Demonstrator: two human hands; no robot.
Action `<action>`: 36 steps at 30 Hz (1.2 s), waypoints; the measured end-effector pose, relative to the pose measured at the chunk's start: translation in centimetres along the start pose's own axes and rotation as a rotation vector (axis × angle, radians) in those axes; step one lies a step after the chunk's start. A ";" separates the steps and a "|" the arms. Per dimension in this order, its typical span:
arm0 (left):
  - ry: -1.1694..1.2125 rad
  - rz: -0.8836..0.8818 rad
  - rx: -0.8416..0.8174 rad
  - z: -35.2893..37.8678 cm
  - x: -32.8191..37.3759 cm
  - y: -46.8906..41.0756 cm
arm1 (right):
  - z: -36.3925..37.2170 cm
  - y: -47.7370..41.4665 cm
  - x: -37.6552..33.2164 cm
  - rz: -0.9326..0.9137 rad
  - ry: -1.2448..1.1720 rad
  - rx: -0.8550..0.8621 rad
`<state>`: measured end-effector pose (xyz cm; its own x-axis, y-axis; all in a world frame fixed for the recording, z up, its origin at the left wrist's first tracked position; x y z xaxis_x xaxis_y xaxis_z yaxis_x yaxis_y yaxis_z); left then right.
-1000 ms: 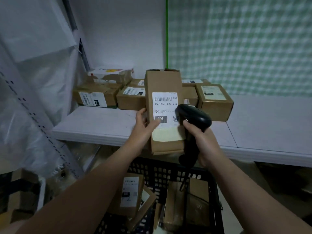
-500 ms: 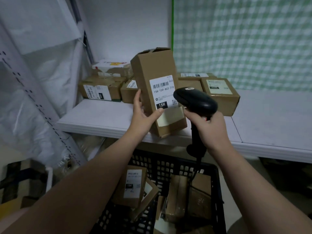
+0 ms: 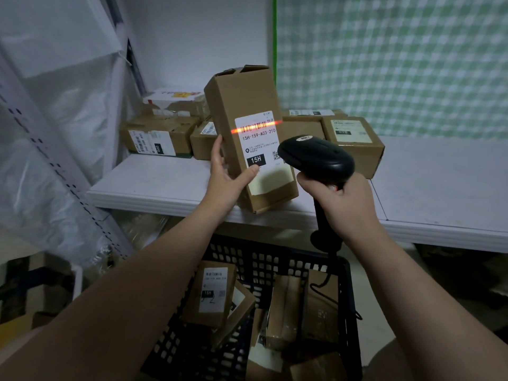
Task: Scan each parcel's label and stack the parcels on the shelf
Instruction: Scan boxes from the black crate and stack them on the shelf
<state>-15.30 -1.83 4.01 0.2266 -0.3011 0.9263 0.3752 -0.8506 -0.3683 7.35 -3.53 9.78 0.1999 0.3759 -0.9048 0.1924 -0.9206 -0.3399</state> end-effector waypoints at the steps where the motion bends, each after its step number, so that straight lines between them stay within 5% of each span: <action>1: -0.002 -0.002 -0.001 0.0 0.0 0.0 | -0.1 0.0 0.0 -0.004 -0.011 0.009; 24: -0.020 -0.056 -0.029 0.1 -0.4 0.3 | 1.2 -0.1 0.6 -0.008 -0.059 -0.051; 31: -0.047 -0.165 -0.078 0.1 -0.3 0.5 | 3.0 -0.8 4.8 0.320 -0.248 -0.103; 36: 0.065 -0.304 0.162 -4.1 -2.9 2.5 | 4.7 -0.6 5.9 0.413 -0.325 -0.149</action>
<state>-18.72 -4.92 0.74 0.0273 -0.0759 0.9967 0.5560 -0.8275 -0.0783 3.86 -1.23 3.40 -0.0149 -0.0877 -0.9960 0.2998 -0.9507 0.0792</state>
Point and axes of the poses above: each hand's wrist, its own y-axis away from the middle knuckle, its own z-axis out of the palm, x = y × z, the point moved 8 cm from there along -y, towards the middle knuckle, and after that the axes turned 7 degrees about z, right-handed, at the moved point
